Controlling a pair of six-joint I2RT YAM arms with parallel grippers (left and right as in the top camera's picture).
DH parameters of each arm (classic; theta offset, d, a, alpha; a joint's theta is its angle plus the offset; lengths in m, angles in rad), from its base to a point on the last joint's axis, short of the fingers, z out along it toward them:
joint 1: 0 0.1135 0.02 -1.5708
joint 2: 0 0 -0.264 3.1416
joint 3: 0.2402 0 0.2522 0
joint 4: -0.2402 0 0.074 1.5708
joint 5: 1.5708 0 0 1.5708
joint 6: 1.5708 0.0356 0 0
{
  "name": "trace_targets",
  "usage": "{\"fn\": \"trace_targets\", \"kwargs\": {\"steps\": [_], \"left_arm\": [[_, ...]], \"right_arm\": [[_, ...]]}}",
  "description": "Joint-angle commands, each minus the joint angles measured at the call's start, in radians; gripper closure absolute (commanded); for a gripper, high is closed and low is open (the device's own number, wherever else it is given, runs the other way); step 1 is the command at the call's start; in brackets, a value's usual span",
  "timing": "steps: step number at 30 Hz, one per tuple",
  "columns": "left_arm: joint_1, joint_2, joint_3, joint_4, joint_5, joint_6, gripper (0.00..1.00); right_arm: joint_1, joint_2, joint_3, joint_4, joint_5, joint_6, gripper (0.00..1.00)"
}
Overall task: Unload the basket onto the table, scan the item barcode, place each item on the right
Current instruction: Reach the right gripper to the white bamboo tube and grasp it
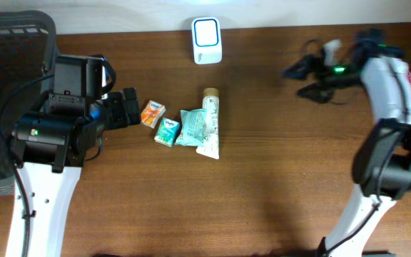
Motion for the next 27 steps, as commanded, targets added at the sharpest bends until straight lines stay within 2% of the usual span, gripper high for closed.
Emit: {"fn": "trace_targets", "kwargs": {"steps": [1,3,8,13,17,18,21,22,27], "left_arm": [[0.005,-0.001,0.008,0.002,-0.004,-0.006,0.01],[0.005,-0.001,0.008,0.002,-0.004,-0.006,0.01],[0.005,-0.001,0.008,0.002,-0.004,-0.006,0.01],[0.005,-0.001,0.008,0.002,-0.004,-0.006,0.01],[0.005,-0.001,0.008,0.002,-0.004,-0.006,0.01],[0.005,-0.001,0.008,0.002,-0.004,-0.006,0.01],[0.005,-0.001,0.008,0.002,-0.004,-0.006,0.01],[0.005,-0.001,0.008,0.002,-0.004,-0.006,0.01],[0.005,-0.001,0.008,0.002,-0.004,-0.006,0.01]], "right_arm": [[0.193,0.004,-0.003,-0.004,0.278,-0.064,0.11],[0.314,0.004,-0.003,0.029,0.346,-0.052,0.12],[0.554,0.004,-0.003,0.072,0.75,0.201,0.23],[0.689,0.02,-0.007,0.12,0.865,0.304,0.35],[0.724,0.087,-0.008,0.159,0.865,0.31,0.38],[0.724,0.098,-0.008,0.161,0.865,0.31,0.43],[0.723,0.129,-0.008,0.151,0.931,0.31,0.68],[0.723,0.131,-0.008,0.14,0.968,0.31,0.71],[0.65,0.13,-0.007,0.011,1.115,0.309,0.69]]}}
